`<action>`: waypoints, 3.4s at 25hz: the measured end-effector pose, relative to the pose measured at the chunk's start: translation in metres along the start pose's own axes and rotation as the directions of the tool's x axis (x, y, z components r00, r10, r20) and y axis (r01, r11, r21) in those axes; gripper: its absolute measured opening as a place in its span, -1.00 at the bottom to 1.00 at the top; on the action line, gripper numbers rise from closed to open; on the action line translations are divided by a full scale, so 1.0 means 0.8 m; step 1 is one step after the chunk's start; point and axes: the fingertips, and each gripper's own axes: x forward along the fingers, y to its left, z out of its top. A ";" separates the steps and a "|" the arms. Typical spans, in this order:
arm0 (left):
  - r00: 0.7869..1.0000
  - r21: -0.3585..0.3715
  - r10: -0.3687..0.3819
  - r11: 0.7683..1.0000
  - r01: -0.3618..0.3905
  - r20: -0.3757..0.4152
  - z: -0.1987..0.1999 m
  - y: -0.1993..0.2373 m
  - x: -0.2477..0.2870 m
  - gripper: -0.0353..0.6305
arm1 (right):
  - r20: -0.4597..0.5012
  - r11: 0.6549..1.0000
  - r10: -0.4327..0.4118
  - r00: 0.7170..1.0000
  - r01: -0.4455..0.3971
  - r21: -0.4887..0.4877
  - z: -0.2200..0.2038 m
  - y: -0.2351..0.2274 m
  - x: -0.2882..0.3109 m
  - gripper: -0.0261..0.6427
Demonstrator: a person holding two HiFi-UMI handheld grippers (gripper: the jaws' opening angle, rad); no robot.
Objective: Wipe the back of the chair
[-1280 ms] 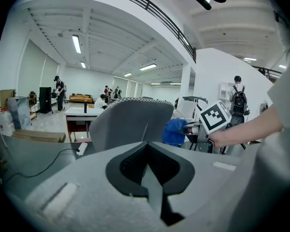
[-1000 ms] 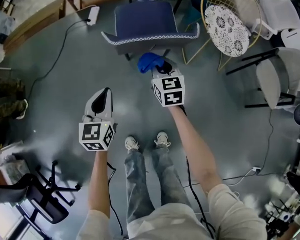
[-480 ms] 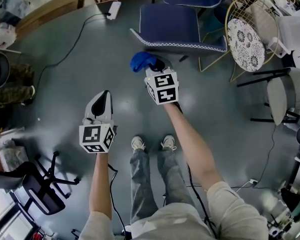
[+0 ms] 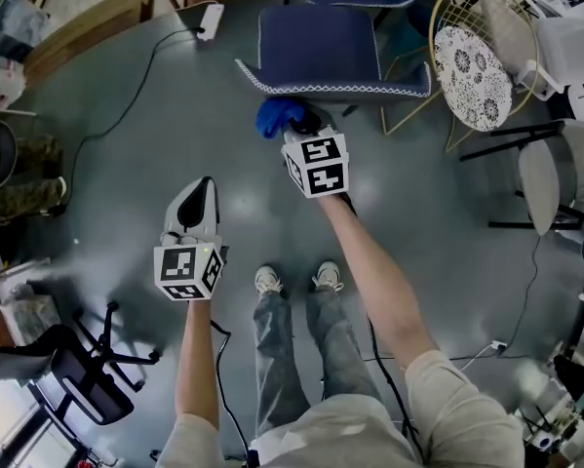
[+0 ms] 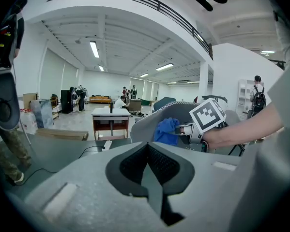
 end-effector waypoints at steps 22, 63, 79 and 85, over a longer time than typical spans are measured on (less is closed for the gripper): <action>0.984 0.083 -0.176 0.981 0.176 -0.009 0.032 -0.186 0.097 -0.89 | 0.004 0.970 -0.231 0.973 0.230 0.082 -0.027 -0.241 -0.138 -0.78; 0.999 -0.007 0.043 0.999 -0.043 0.007 0.000 0.021 -0.012 -0.89 | -0.072 1.000 0.006 0.997 -0.008 -0.021 -0.043 0.010 -0.001 -0.78; 0.998 -0.018 0.057 0.998 -0.057 -0.010 -0.017 0.067 -0.011 -0.89 | -0.106 0.999 0.011 0.994 -0.016 -0.039 -0.047 0.022 0.054 -0.78; 1.000 0.013 0.012 1.000 -0.012 -0.018 -0.009 0.025 0.016 -0.89 | -0.103 0.999 -0.038 0.994 0.041 0.027 -0.057 -0.033 0.030 -0.78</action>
